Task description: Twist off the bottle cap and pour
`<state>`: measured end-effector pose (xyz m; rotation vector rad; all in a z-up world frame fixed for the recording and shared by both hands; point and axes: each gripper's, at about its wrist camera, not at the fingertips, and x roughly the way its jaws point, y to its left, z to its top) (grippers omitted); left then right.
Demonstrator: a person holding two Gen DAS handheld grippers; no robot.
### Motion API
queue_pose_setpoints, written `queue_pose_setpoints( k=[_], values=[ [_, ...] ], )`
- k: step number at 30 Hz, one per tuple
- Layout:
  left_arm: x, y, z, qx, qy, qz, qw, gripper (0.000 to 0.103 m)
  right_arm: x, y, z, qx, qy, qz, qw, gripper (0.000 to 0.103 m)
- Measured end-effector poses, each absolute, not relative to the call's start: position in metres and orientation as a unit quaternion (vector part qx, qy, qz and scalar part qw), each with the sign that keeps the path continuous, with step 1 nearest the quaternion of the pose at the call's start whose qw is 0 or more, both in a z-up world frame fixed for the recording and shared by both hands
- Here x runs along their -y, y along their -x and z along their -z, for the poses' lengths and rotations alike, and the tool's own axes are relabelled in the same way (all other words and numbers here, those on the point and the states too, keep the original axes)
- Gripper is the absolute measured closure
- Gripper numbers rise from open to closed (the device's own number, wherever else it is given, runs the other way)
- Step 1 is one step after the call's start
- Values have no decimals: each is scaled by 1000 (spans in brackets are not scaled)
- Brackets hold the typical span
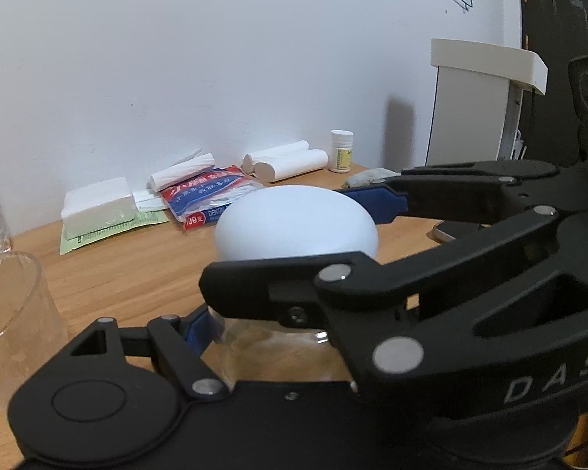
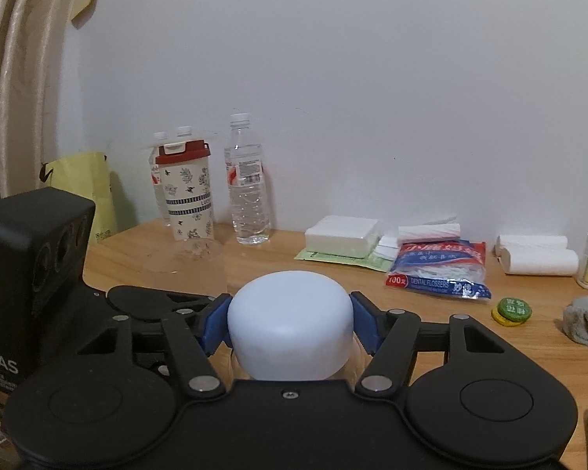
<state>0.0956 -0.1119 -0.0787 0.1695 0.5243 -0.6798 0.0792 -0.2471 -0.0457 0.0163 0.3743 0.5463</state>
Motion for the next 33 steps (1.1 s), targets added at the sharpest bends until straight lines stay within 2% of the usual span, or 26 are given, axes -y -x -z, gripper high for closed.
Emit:
queue_pose_setpoints(
  k=[16, 25, 33],
  values=[
    [99, -109, 78, -261, -97, 390, 878, 25, 264, -106, 45, -194, 24, -367, 909, 35],
    [90, -111, 77, -267, -110, 432, 855, 25, 293, -127, 53, -168, 39, -483, 859, 34],
    [93, -104, 80, -256, -97, 416, 867, 23, 293, -127, 54, -162, 33, -482, 861, 34]
  ],
)
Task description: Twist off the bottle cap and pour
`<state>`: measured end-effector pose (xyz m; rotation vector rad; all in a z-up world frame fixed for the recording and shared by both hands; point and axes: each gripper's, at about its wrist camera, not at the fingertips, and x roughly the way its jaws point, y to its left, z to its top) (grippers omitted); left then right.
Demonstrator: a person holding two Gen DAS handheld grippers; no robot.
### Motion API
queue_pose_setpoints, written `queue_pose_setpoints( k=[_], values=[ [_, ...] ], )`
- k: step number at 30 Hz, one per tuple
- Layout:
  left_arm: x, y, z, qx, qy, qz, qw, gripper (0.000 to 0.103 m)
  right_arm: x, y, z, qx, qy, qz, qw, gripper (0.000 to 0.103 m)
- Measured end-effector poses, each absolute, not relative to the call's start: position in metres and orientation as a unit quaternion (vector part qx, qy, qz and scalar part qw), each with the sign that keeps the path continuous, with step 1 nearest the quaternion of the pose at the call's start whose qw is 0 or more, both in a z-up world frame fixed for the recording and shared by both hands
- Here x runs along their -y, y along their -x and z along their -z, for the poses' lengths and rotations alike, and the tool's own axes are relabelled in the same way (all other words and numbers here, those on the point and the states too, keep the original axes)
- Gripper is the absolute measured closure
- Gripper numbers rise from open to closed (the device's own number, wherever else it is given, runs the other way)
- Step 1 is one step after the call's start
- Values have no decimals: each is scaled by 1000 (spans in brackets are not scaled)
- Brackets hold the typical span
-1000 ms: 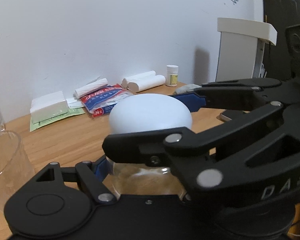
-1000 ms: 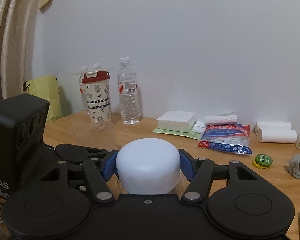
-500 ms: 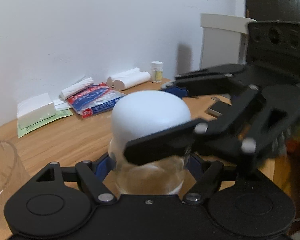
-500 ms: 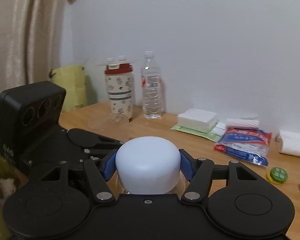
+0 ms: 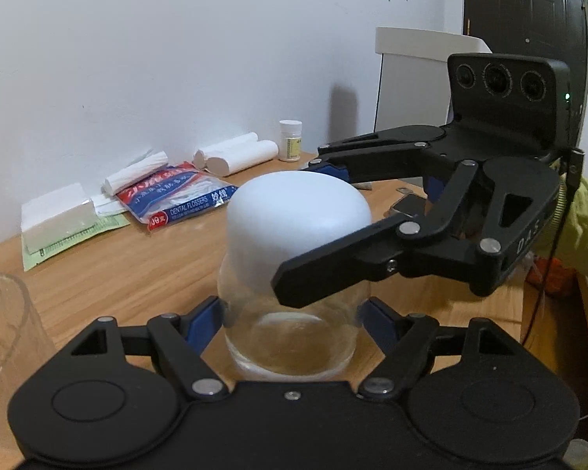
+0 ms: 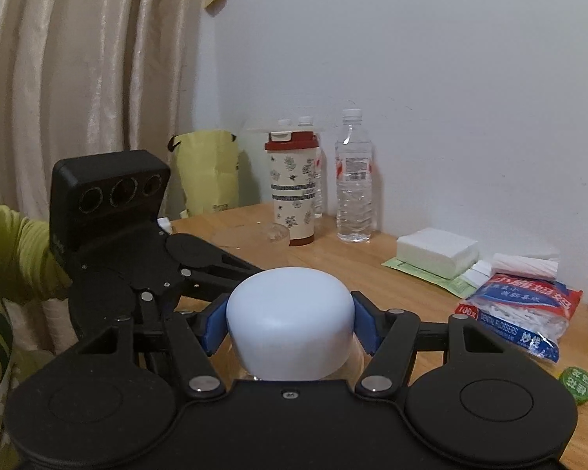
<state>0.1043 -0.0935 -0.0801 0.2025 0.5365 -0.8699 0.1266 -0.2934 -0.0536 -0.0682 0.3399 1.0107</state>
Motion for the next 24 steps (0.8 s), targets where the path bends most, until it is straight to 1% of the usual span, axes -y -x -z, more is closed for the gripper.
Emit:
queue_pose_setpoints(
  k=[5, 12, 17, 24],
  values=[
    [98, -103, 81, -254, -74, 398, 878, 23, 289, -118, 52, -166, 26, -454, 875, 34],
    [103, -100, 83, -249, -67, 381, 888, 23, 287, -109, 50, -171, 18, -421, 890, 34],
    [105, -97, 83, -242, -95, 388, 884, 25, 285, -105, 49, -171, 15, -411, 895, 34],
    [100, -104, 82, -248, -105, 413, 870, 25, 287, -110, 48, -168, 33, -435, 884, 34]
  ],
)
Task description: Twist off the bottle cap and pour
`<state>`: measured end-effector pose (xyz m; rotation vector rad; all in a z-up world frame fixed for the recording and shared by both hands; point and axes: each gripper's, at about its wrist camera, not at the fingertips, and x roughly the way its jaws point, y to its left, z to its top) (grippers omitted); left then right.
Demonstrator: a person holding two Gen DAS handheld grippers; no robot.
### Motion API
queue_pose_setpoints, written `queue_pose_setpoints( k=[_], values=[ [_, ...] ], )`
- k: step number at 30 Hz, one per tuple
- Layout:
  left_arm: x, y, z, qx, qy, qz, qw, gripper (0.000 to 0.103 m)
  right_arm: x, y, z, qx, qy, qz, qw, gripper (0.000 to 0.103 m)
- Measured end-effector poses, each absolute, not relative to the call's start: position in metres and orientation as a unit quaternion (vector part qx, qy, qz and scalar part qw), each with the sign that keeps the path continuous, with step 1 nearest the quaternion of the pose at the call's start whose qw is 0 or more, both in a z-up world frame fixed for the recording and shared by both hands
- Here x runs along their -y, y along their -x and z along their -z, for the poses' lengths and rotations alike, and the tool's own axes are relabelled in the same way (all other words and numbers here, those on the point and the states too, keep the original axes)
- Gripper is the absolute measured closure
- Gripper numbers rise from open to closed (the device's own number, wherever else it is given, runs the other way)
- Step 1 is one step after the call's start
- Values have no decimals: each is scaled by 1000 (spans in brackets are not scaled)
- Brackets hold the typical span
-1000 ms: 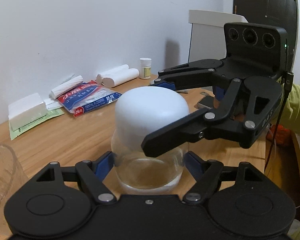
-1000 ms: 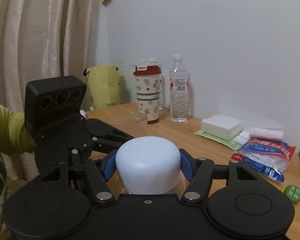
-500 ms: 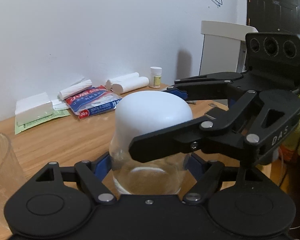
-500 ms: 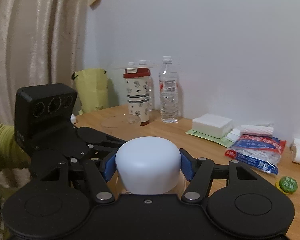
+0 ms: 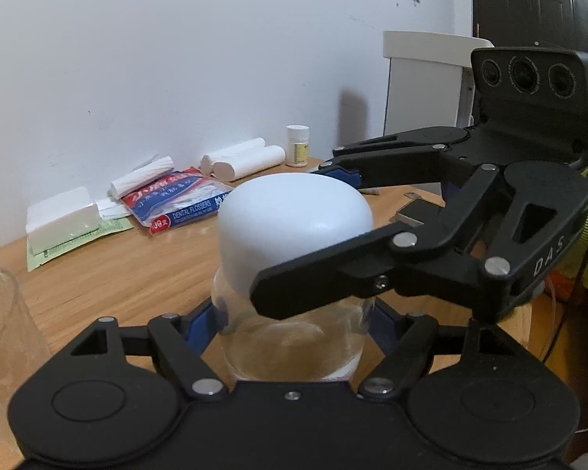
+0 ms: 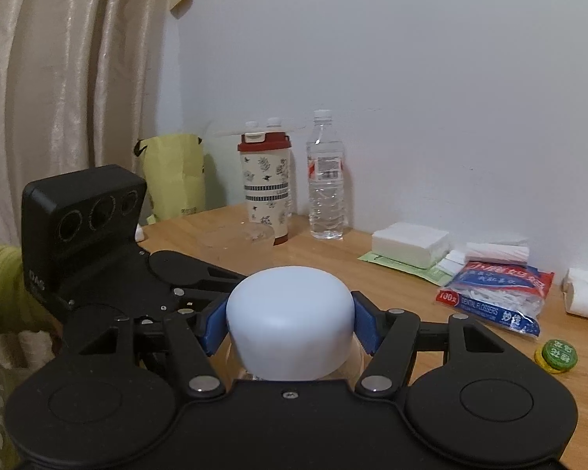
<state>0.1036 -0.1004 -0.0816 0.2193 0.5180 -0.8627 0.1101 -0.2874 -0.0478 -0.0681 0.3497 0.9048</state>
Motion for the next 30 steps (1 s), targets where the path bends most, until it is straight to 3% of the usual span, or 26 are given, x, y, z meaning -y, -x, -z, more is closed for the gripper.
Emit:
queue_pose_setpoints(
  k=[12, 15, 16, 17, 21, 30],
  values=[
    [101, -106, 81, -257, -117, 441, 852, 25, 303, -128, 46, -165, 59, -536, 826, 34],
    [105, -101, 82, -257, -106, 415, 867, 25, 296, -120, 43, -172, 62, -508, 842, 28],
    [108, -98, 83, -253, -107, 408, 871, 25, 295, -114, 42, -163, 53, -493, 853, 19],
    [110, -94, 84, -246, -113, 401, 875, 25, 292, -107, 42, -153, 36, -459, 874, 17],
    [114, -93, 83, -254, -106, 383, 882, 25, 283, -89, 45, -152, 12, -366, 918, 17],
    [118, -92, 82, -256, -98, 356, 893, 25, 261, -61, 50, -168, -5, -267, 949, 31]
  ],
)
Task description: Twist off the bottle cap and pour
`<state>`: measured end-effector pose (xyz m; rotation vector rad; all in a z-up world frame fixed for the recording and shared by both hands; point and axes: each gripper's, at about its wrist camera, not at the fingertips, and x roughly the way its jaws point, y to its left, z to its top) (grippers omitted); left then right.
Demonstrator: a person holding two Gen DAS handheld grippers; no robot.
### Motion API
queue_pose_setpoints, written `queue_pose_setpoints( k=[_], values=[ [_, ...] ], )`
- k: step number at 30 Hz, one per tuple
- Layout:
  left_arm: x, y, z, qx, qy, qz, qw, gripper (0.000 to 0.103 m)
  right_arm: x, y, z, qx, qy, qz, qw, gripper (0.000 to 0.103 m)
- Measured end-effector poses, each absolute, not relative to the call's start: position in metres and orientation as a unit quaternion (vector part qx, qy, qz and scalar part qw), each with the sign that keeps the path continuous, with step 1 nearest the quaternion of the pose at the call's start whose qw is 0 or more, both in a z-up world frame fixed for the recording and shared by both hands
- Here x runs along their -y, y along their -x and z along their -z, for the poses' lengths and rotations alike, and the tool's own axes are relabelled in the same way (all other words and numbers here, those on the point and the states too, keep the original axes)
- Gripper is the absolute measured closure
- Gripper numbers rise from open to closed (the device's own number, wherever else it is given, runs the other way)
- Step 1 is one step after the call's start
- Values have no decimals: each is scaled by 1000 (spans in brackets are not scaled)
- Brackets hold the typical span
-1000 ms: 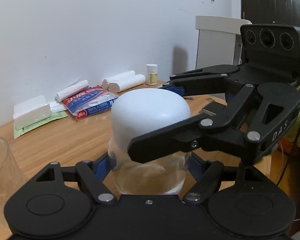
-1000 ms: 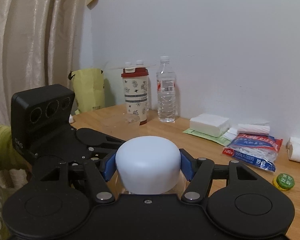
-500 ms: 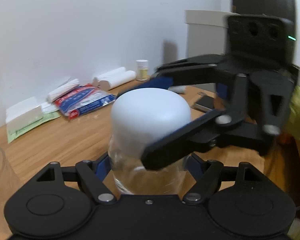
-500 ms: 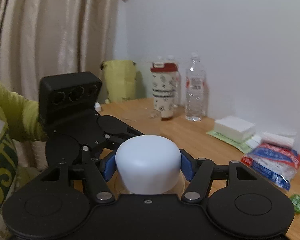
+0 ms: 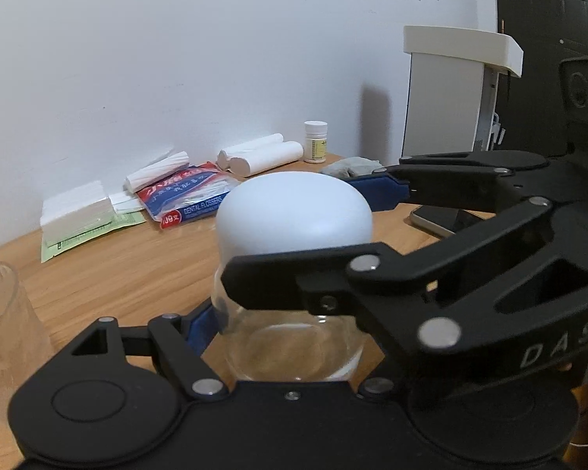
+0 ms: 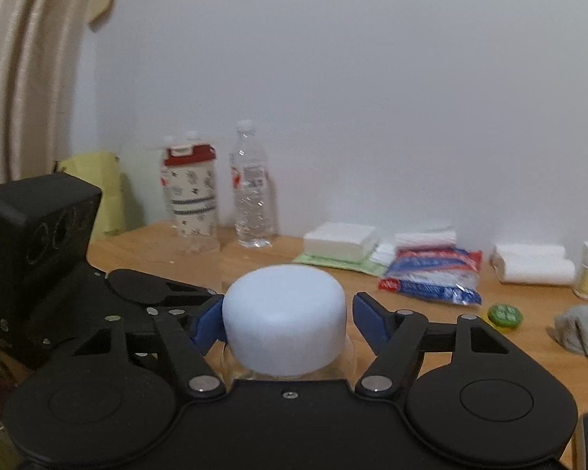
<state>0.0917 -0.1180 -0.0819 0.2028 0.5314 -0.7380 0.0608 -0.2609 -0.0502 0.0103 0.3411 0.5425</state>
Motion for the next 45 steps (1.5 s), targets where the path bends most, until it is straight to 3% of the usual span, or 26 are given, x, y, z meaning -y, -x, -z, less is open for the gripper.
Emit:
queue_pose_setpoints(
  k=[14, 30, 33, 36, 45],
  values=[
    [111, -99, 82, -257, -101, 387, 880, 25, 272, -73, 50, -162, 18, -319, 934, 35],
    [106, -108, 79, -268, -127, 435, 850, 25, 306, -118, 54, -143, 47, -518, 842, 34],
    [107, -106, 80, -267, -124, 426, 855, 25, 304, -122, 51, -155, 44, -515, 842, 33],
    [109, -104, 80, -268, -119, 413, 862, 25, 299, -117, 50, -165, 25, -477, 863, 24],
    [120, -96, 79, -271, -102, 353, 890, 25, 280, -83, 45, -173, -39, -312, 934, 22]
  ],
)
